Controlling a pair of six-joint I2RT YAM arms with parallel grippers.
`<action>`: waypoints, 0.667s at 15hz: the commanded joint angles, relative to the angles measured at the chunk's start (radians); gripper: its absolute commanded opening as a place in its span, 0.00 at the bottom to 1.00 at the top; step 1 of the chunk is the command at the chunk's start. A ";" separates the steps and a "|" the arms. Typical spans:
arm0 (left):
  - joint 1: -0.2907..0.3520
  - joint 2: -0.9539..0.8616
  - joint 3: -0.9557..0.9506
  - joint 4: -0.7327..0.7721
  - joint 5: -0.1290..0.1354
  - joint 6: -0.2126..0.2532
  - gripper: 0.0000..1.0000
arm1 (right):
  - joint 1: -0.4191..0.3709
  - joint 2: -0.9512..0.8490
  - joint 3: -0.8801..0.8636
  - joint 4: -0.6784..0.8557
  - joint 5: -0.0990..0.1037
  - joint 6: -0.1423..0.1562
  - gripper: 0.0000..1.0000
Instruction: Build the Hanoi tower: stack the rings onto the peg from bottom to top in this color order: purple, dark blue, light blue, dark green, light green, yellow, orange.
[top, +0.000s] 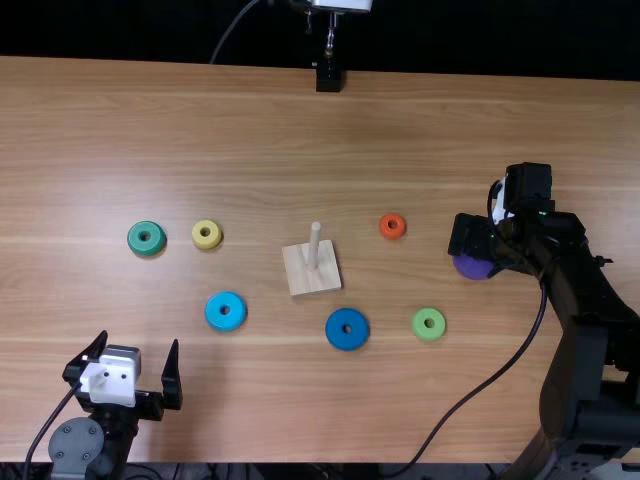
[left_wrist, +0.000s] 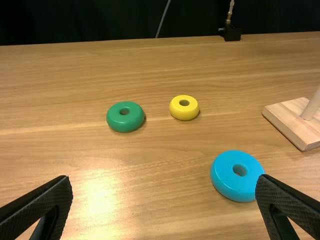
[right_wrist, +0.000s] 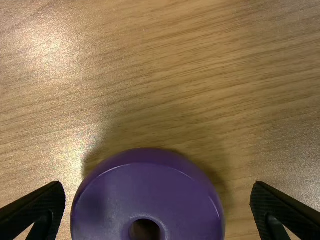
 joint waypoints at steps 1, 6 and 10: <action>-0.013 -0.012 -0.105 -0.079 0.011 -0.003 1.00 | 0.001 0.016 0.008 -0.001 -0.003 0.013 1.00; -0.013 -0.012 -0.105 -0.079 0.011 -0.001 1.00 | 0.001 0.016 0.000 -0.001 -0.003 0.013 1.00; -0.013 -0.012 -0.105 -0.079 0.011 -0.003 1.00 | 0.004 0.018 -0.003 -0.003 -0.003 0.017 1.00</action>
